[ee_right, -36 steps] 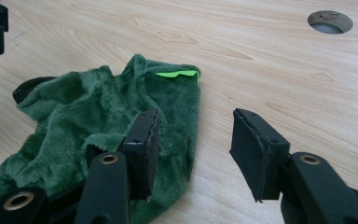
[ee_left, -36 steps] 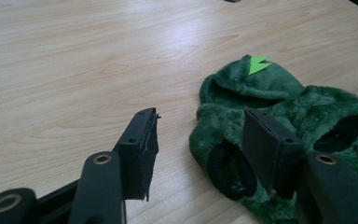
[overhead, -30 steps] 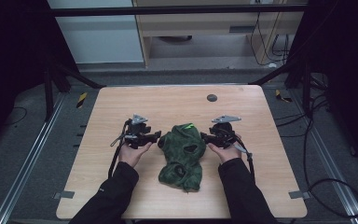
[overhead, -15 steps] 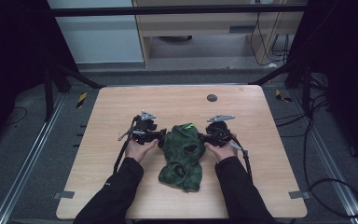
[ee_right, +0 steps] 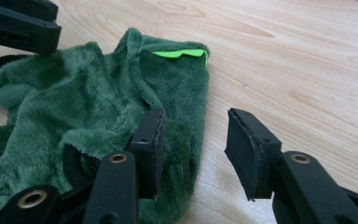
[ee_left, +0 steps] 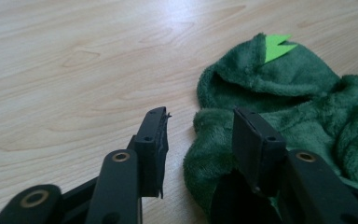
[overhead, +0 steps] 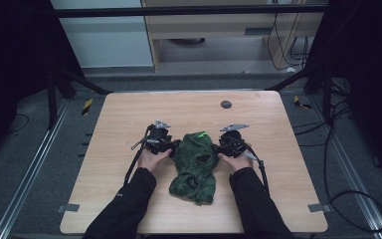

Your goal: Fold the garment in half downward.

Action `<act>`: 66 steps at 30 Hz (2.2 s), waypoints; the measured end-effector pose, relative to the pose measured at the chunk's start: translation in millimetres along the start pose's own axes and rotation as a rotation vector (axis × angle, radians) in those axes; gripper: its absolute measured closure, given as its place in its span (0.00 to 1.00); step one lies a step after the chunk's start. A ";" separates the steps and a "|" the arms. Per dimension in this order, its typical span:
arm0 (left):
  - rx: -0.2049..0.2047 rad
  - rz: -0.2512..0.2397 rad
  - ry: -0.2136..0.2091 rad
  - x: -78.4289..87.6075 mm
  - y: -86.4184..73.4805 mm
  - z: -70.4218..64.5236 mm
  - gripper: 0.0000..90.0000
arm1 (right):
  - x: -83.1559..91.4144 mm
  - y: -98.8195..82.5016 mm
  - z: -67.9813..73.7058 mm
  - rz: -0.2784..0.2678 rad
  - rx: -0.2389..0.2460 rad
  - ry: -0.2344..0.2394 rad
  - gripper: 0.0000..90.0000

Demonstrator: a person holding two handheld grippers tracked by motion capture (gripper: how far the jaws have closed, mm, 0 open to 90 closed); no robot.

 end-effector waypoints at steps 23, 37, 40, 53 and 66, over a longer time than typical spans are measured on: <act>0.019 0.094 -0.031 -19.1 -13.4 1.2 0.82 | -17.5 -13.0 4.5 0.084 -0.015 0.054 0.74; 0.011 0.107 -0.049 -19.6 -15.4 -1.3 0.98 | -19.1 -13.7 6.9 0.102 -0.025 0.079 0.91; 0.002 0.105 -0.052 -17.7 -14.8 -2.4 0.98 | -17.6 -13.0 6.5 0.095 -0.027 0.084 0.94; -0.033 0.036 -0.078 12.9 -1.5 -10.1 0.99 | 3.6 1.7 4.6 0.001 0.007 0.077 0.95; -0.081 -0.006 -0.106 43.6 0.0 -20.2 0.99 | 15.9 12.2 11.0 -0.049 0.052 0.087 0.95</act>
Point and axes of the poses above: each handheld gripper's, and its own axes: x roughly backward along the jaws, y roughly out of its top, z roughly to its left, the point moved 4 cm from there along -x, roughly forward along the jaws, and after that the axes turned 12 degrees about x, right-handed, at the moved point
